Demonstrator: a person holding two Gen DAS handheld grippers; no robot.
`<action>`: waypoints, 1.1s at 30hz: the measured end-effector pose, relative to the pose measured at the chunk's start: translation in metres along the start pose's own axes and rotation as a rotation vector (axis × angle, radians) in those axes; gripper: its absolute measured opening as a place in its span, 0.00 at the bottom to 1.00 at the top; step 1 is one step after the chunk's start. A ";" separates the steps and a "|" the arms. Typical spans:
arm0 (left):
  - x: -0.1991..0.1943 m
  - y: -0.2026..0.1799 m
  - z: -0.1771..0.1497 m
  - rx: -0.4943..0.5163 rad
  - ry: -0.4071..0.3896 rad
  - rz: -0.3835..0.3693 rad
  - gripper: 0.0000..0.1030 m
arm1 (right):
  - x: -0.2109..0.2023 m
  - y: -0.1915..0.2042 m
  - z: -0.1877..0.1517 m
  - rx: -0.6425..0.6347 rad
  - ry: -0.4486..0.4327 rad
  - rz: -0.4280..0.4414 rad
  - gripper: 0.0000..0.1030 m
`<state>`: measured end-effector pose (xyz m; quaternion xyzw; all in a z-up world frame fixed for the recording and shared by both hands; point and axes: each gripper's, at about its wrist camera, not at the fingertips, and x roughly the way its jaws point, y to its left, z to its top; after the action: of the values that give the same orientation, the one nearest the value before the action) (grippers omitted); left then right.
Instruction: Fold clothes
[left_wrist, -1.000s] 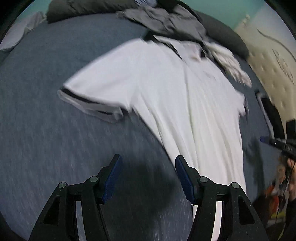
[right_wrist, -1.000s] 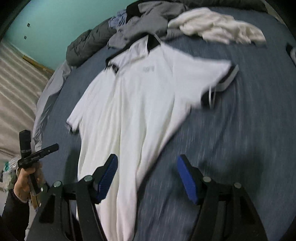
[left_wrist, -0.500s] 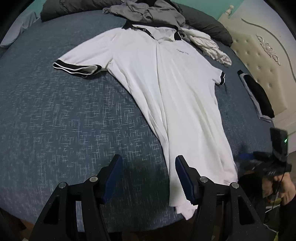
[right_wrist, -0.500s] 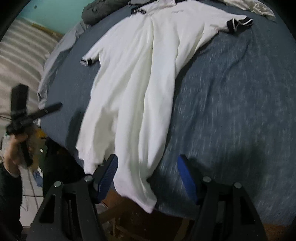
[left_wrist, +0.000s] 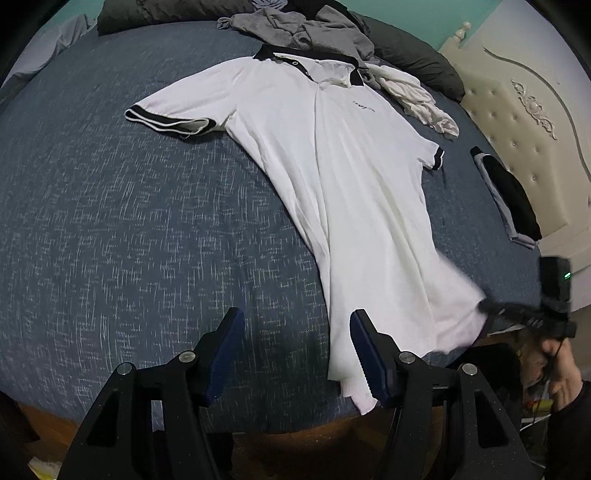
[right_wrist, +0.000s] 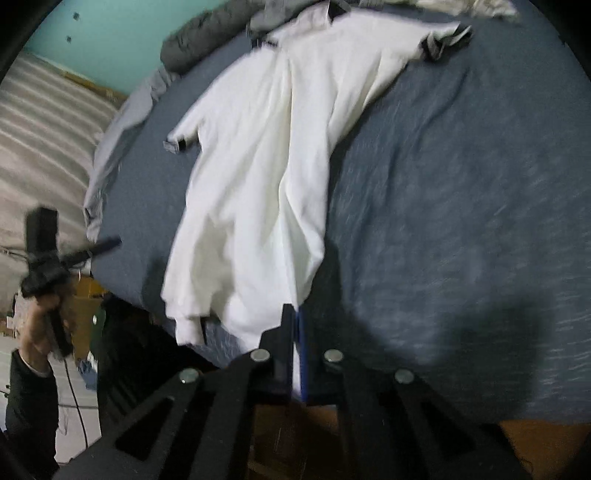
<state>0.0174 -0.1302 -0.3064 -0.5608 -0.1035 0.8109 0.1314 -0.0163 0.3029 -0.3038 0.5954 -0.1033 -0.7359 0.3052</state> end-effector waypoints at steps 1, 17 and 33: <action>0.001 0.000 -0.001 -0.002 0.004 -0.002 0.62 | -0.010 -0.003 0.003 0.003 -0.023 -0.005 0.02; 0.065 -0.023 -0.016 0.001 0.114 -0.048 0.62 | -0.106 -0.087 0.015 0.121 -0.187 -0.188 0.01; 0.054 -0.029 -0.019 0.109 0.121 -0.138 0.02 | -0.110 -0.075 0.011 0.101 -0.185 -0.174 0.01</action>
<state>0.0203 -0.0847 -0.3512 -0.5922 -0.0895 0.7690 0.2233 -0.0398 0.4227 -0.2499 0.5465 -0.1160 -0.8051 0.1990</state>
